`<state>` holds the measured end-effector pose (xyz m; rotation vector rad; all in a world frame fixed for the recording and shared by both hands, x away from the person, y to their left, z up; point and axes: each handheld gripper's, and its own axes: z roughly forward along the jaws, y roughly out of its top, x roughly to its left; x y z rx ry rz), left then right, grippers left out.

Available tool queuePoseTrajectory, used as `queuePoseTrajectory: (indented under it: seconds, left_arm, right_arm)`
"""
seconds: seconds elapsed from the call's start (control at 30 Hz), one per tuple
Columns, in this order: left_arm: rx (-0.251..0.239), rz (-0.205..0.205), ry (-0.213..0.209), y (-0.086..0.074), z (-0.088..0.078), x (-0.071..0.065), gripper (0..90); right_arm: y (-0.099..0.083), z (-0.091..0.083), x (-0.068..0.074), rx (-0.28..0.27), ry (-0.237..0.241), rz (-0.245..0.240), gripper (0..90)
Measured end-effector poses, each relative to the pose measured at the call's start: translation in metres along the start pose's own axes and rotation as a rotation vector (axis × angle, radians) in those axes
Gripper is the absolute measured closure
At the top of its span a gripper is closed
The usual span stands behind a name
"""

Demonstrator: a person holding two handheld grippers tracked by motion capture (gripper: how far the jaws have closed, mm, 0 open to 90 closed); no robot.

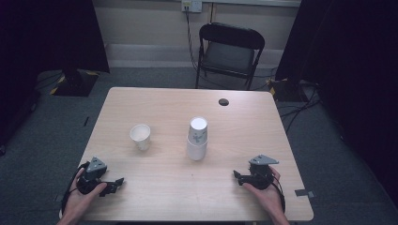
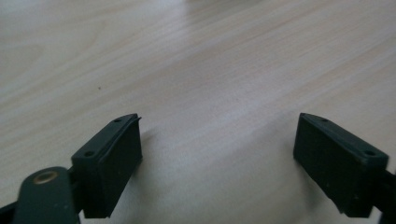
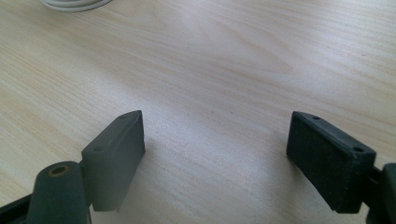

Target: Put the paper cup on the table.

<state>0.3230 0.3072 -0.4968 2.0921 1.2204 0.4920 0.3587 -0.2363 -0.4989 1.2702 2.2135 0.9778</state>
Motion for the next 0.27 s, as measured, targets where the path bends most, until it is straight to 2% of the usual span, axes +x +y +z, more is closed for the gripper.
queuePoseTrajectory:
  seconds: [0.07,0.27]
  left_arm:
    - [-0.041,0.001,0.003,-0.0026,0.0042,0.0009,9.2]
    - [-0.031,0.000,-0.006,-0.0007,0.0067,0.0021,3.9]
  right_arm:
    - [0.0000,0.0000,0.0000,0.000,0.000,0.000,19.1]
    - [0.0000,0.0001,-0.0002,0.000,-0.003,0.001,18.1]
